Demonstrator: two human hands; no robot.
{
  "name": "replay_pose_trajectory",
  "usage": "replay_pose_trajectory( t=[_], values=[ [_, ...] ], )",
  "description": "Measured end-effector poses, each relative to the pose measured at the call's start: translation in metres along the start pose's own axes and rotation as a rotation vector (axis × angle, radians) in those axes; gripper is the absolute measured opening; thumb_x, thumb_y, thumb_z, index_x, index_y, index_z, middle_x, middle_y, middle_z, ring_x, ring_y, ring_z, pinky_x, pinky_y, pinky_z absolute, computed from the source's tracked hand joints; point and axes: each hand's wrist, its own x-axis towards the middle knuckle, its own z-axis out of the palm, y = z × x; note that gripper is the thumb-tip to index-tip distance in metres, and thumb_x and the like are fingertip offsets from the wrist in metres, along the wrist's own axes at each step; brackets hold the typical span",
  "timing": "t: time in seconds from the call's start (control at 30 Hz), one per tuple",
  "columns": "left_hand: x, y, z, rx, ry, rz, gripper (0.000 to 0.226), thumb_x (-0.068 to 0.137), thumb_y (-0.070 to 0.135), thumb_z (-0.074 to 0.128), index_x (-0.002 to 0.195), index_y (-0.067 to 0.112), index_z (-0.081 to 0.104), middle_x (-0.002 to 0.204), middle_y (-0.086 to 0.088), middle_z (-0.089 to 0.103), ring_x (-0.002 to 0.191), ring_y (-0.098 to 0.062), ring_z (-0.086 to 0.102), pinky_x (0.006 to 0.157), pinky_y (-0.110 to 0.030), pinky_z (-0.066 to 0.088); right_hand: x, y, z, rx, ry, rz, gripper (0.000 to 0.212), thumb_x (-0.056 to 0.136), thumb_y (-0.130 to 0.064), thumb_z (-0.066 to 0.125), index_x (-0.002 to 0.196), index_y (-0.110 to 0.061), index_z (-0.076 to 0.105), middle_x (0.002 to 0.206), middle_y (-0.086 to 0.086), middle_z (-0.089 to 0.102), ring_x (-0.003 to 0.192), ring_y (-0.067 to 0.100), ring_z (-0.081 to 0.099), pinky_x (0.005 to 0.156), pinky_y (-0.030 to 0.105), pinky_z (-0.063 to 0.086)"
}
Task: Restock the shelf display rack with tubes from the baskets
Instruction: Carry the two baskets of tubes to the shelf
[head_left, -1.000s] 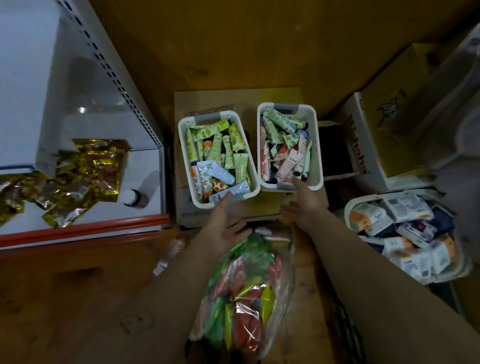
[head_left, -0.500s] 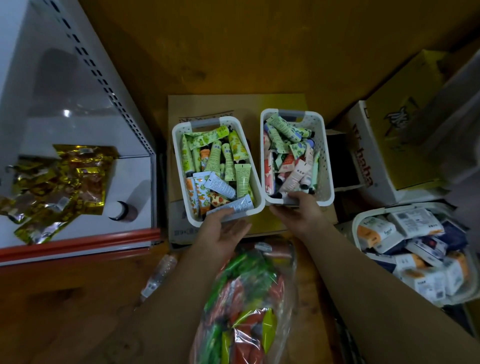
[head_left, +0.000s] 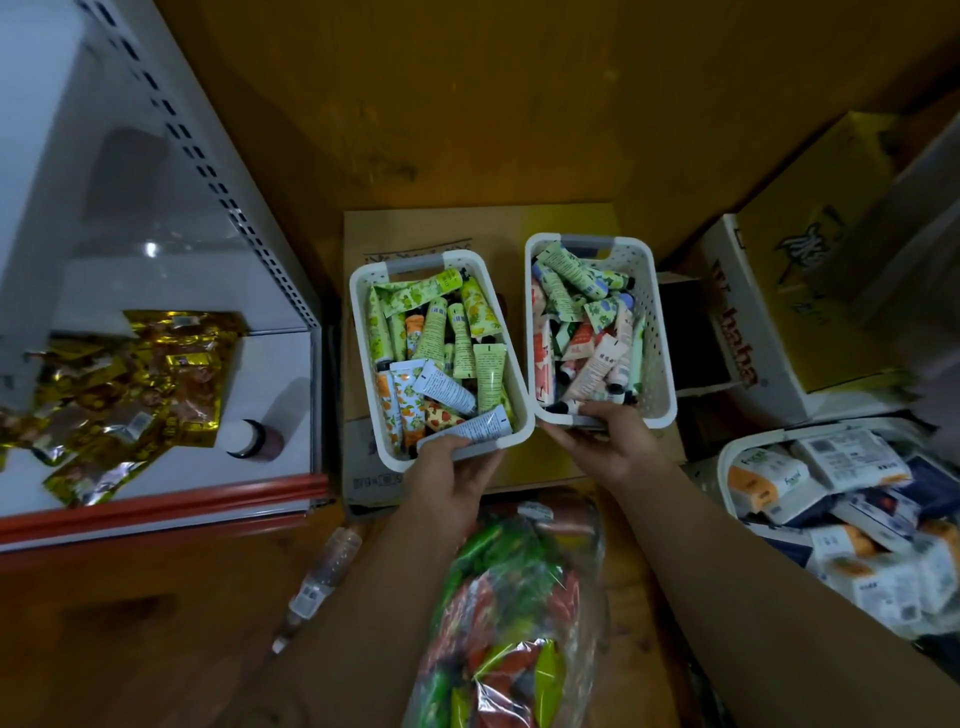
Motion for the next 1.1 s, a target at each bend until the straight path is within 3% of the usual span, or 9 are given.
replay_pose_trajectory(
  t=[0.13, 0.3, 0.5, 0.6, 0.7, 0.83, 0.93, 1.0, 1.1],
  values=[
    [-0.006, 0.002, -0.004, 0.033, 0.029, 0.021, 0.011, 0.092, -0.005, 0.048, 0.099, 0.003, 0.051, 0.099, -0.022, 0.059, 0.086, -0.035, 0.061, 0.073, -0.045, 0.050, -0.009, 0.006, -0.004, -0.014, 0.005, 0.007, 0.040, 0.091, 0.012, 0.035, 0.129, 0.002, 0.046, 0.112, 0.030, 0.057, 0.100, 0.049, 0.055, 0.077, 0.059, 0.050],
    [-0.017, 0.015, -0.013, 0.092, 0.044, 0.036, 0.019, 0.093, -0.002, 0.047, 0.111, 0.003, 0.048, 0.099, -0.021, 0.058, 0.087, -0.035, 0.059, 0.079, -0.044, 0.048, -0.026, 0.016, -0.010, -0.079, 0.074, 0.016, 0.039, 0.092, 0.011, 0.036, 0.129, 0.002, 0.045, 0.103, 0.026, 0.058, 0.093, 0.044, 0.057, 0.085, 0.056, 0.049],
    [-0.051, 0.030, -0.019, 0.177, 0.071, 0.025, 0.033, 0.092, -0.002, 0.048, 0.124, 0.003, 0.044, 0.115, -0.022, 0.057, 0.099, -0.035, 0.059, 0.075, -0.046, 0.052, -0.052, 0.022, -0.010, -0.061, 0.122, 0.065, 0.045, 0.091, 0.013, 0.034, 0.133, -0.002, 0.044, 0.126, 0.029, 0.049, 0.112, 0.049, 0.049, 0.078, 0.061, 0.047],
    [-0.082, 0.034, -0.020, 0.253, 0.109, 0.043, 0.043, 0.091, -0.004, 0.046, 0.133, 0.005, 0.042, 0.126, -0.021, 0.054, 0.095, -0.033, 0.059, 0.059, -0.047, 0.056, -0.080, 0.016, -0.005, -0.064, 0.181, 0.085, 0.048, 0.091, 0.012, 0.033, 0.135, -0.004, 0.043, 0.133, 0.029, 0.044, 0.121, 0.049, 0.044, 0.073, 0.063, 0.046],
    [-0.122, 0.041, -0.011, 0.279, 0.092, 0.042, 0.043, 0.093, -0.002, 0.045, 0.136, 0.003, 0.040, 0.115, -0.021, 0.055, 0.096, -0.035, 0.057, 0.056, -0.047, 0.057, -0.119, 0.009, -0.001, -0.047, 0.216, 0.123, 0.046, 0.089, 0.008, 0.039, 0.133, -0.006, 0.046, 0.134, 0.029, 0.044, 0.115, 0.050, 0.047, 0.057, 0.062, 0.052],
    [-0.191, 0.055, 0.020, 0.315, 0.057, 0.076, 0.037, 0.091, -0.006, 0.041, 0.127, 0.004, 0.042, 0.104, -0.020, 0.056, 0.103, -0.037, 0.057, 0.066, -0.050, 0.057, -0.194, -0.021, 0.026, -0.103, 0.197, 0.042, 0.047, 0.091, 0.010, 0.035, 0.134, -0.008, 0.042, 0.128, 0.019, 0.045, 0.122, 0.047, 0.043, 0.076, 0.065, 0.044],
    [-0.247, 0.067, 0.051, 0.344, 0.046, 0.124, 0.029, 0.093, -0.005, 0.042, 0.119, 0.007, 0.041, 0.121, -0.023, 0.052, 0.118, -0.040, 0.051, 0.081, -0.049, 0.050, -0.256, -0.054, 0.052, -0.082, 0.172, -0.057, 0.050, 0.094, 0.013, 0.033, 0.140, -0.007, 0.036, 0.142, 0.018, 0.037, 0.131, 0.046, 0.035, 0.079, 0.066, 0.040],
    [-0.285, 0.069, 0.071, 0.378, 0.016, 0.155, 0.024, 0.094, -0.004, 0.042, 0.116, 0.007, 0.040, 0.119, -0.022, 0.049, 0.118, -0.039, 0.050, 0.081, -0.047, 0.049, -0.294, -0.072, 0.066, -0.087, 0.136, -0.085, 0.049, 0.096, 0.011, 0.031, 0.142, -0.006, 0.033, 0.147, 0.021, 0.032, 0.132, 0.046, 0.034, 0.094, 0.064, 0.038],
    [-0.332, 0.070, 0.095, 0.415, -0.059, 0.194, 0.027, 0.094, -0.002, 0.043, 0.120, 0.005, 0.041, 0.122, -0.022, 0.052, 0.116, -0.037, 0.053, 0.075, -0.044, 0.050, -0.340, -0.091, 0.082, -0.108, 0.150, -0.132, 0.045, 0.097, 0.007, 0.031, 0.140, -0.006, 0.034, 0.148, 0.022, 0.031, 0.131, 0.048, 0.034, 0.099, 0.062, 0.039]
  ],
)
